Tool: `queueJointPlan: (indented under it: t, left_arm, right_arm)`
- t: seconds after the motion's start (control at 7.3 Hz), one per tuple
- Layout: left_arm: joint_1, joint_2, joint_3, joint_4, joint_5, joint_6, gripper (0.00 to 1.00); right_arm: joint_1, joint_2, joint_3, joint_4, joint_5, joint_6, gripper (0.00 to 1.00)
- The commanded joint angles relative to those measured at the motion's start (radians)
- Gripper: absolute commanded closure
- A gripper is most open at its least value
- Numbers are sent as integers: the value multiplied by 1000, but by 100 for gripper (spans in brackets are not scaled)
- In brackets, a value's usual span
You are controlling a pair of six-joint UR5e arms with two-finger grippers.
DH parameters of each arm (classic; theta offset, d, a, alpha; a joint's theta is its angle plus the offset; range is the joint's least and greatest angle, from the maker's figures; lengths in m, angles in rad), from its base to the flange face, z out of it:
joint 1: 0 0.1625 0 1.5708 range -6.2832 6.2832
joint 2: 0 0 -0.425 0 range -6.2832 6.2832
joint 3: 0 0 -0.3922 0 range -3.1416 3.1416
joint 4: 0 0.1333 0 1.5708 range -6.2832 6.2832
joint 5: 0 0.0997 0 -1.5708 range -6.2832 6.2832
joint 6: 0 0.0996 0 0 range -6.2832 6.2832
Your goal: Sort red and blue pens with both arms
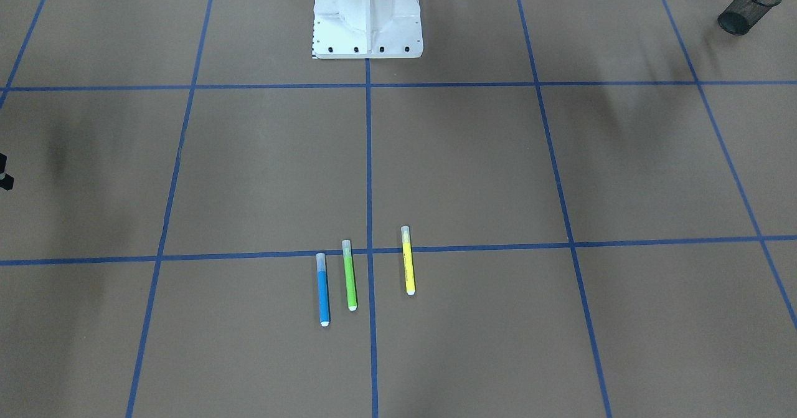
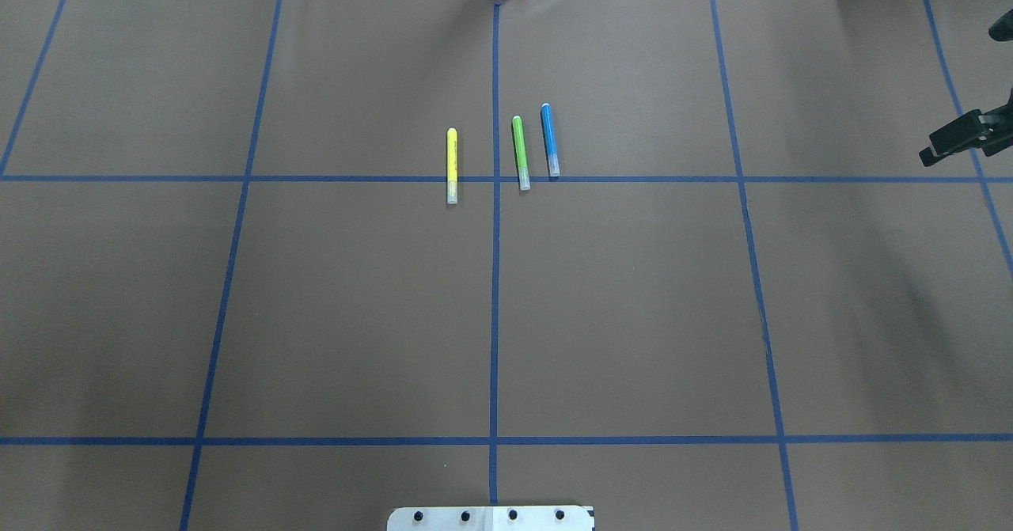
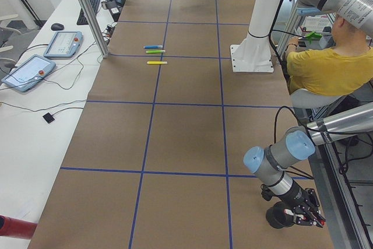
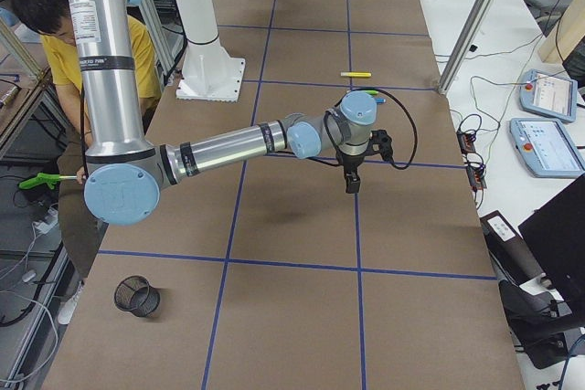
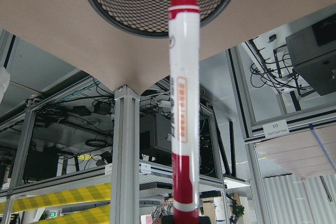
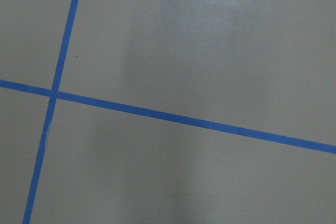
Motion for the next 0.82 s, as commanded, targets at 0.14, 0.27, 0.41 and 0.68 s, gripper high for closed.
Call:
queueJointPlan:
  t: [0.14, 0.27, 0.41, 0.68]
  left_arm:
    - [0, -23, 34, -21, -54, 0, 100]
    - [0, -28, 36, -21, -57, -2, 100]
    - [0, -32, 42, -21, -58, 0, 100]
    - [0, -34, 43, -21, -58, 0, 98]
  right_arm:
    - [-2, 0, 0, 0, 0, 0, 1]
    - [-2, 0, -2, 0, 0, 0, 1]
    - [-3, 0, -2, 0, 0, 0, 1]
    - [-3, 0, -2, 0, 0, 1, 1]
